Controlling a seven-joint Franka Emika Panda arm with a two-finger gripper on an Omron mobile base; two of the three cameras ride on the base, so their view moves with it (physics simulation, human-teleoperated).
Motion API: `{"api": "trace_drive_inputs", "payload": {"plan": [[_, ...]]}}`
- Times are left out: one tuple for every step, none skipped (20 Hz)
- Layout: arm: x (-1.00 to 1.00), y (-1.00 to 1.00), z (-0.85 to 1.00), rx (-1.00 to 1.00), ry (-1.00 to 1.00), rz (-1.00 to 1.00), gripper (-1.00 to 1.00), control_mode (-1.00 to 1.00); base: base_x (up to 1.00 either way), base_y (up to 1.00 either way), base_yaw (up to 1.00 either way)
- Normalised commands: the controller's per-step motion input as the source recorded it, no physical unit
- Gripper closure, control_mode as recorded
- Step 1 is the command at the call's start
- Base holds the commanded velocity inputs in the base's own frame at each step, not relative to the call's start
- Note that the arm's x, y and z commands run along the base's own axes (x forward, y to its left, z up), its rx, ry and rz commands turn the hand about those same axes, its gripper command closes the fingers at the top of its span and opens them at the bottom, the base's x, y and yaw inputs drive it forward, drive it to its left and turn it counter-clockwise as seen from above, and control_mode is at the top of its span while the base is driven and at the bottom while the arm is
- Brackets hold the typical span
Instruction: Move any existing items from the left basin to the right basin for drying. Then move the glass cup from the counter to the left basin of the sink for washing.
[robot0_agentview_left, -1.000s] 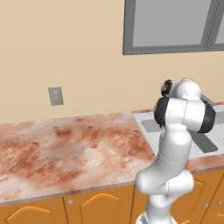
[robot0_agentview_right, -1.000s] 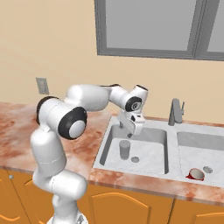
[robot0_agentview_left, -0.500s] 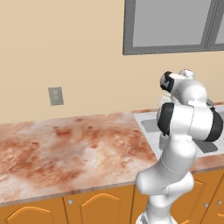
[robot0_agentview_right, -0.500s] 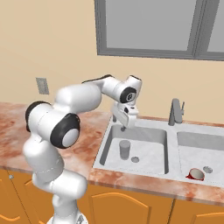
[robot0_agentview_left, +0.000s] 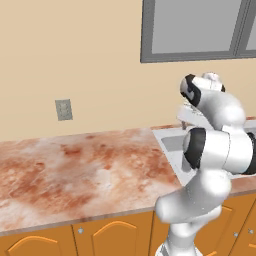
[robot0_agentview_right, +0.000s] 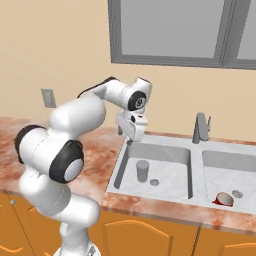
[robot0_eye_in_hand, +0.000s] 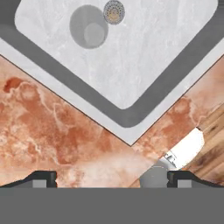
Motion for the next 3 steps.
{"api": "trace_drive_inputs", "payload": {"plan": [[-0.36,0.36,0.31,0.0,0.03,0.0,-1.0,-1.0,0.0,0.0,0.0],[-0.36,0.35,0.3,0.0,0.03,0.0,-1.0,-1.0,0.0,0.0,0.0],[-0.38,0.3,0.26,0.0,0.02,0.0,-1.0,-1.0,0.0,0.0,0.0]]}}
